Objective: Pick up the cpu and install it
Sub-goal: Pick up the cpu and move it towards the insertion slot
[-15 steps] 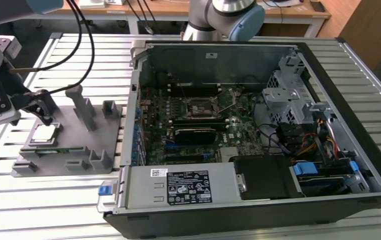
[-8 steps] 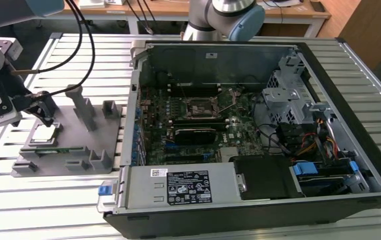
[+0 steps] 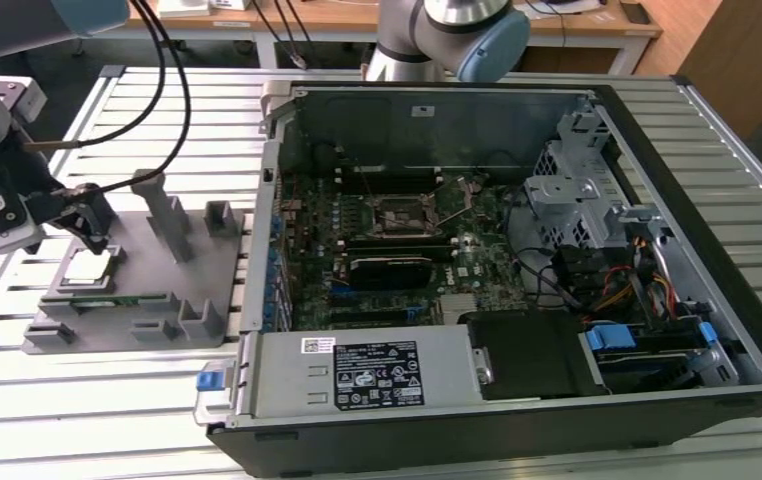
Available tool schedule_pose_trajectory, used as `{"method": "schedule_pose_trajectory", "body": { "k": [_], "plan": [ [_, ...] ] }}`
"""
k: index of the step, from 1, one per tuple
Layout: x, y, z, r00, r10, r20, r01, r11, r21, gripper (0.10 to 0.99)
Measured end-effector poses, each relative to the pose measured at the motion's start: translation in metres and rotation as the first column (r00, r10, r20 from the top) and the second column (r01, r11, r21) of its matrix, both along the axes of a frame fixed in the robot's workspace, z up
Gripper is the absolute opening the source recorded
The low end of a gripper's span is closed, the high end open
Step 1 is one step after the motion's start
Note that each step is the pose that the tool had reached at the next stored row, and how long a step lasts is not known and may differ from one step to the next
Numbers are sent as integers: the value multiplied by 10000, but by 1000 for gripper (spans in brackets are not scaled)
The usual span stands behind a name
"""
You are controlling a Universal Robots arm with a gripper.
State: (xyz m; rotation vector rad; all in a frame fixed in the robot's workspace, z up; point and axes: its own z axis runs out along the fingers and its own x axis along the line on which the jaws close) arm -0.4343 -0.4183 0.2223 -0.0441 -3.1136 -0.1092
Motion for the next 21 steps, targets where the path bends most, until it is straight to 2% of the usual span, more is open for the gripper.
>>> {"method": "schedule_pose_trajectory", "body": {
  "k": [8, 13, 21],
  "plan": [
    [2, -1, -88, 10000, -42, -2, 42, 10000, -2, 757],
    [3, -2, -119, 9998, -205, -2, 205, 9998, -58, 757],
    [4, 1, -176, 9997, -264, -3, 264, 9996, -59, 757]
  ]
}}
